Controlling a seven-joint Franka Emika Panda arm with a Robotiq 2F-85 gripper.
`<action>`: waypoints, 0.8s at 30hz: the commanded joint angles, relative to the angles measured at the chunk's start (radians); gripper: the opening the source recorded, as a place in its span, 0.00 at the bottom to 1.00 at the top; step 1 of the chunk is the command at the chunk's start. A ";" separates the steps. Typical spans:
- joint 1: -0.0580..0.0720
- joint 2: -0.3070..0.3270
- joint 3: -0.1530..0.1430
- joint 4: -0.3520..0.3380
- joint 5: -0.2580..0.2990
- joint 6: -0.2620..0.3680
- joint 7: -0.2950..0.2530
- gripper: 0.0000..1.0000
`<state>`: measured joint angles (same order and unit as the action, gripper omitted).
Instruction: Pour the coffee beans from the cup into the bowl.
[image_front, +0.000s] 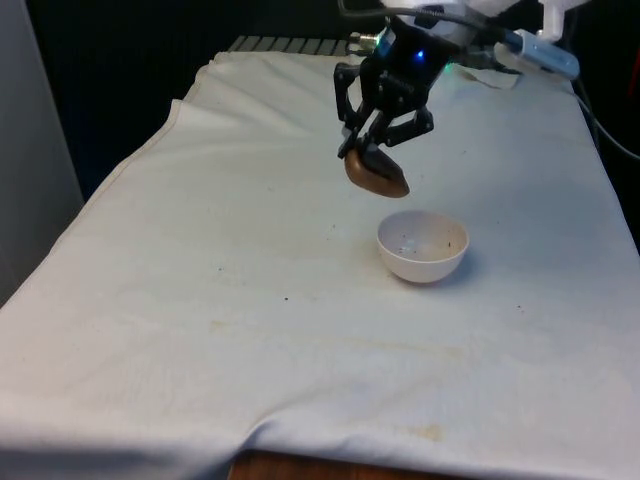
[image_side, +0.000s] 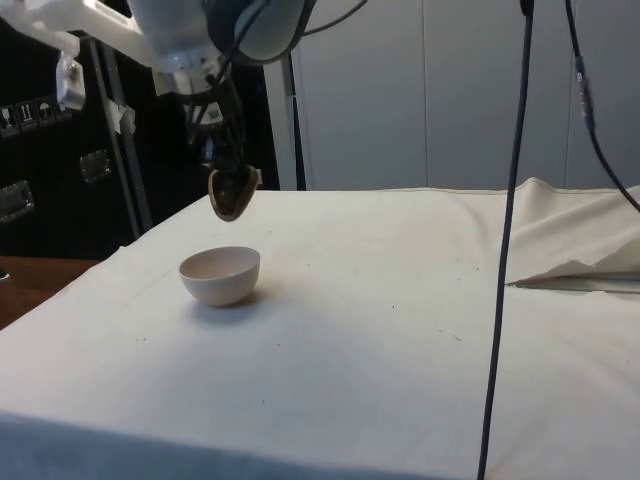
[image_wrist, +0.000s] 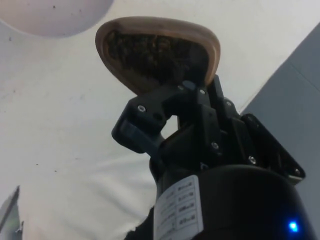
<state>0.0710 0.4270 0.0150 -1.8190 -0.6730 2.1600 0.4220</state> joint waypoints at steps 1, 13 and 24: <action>0.007 0.005 -0.004 0.009 -0.011 -0.014 0.008 0.01; 0.001 0.026 0.029 0.036 -0.087 -0.066 0.057 0.01; 0.015 0.062 0.068 0.075 -0.182 -0.151 0.127 0.01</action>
<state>0.0770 0.4840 0.0880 -1.7510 -0.8510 2.0200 0.5460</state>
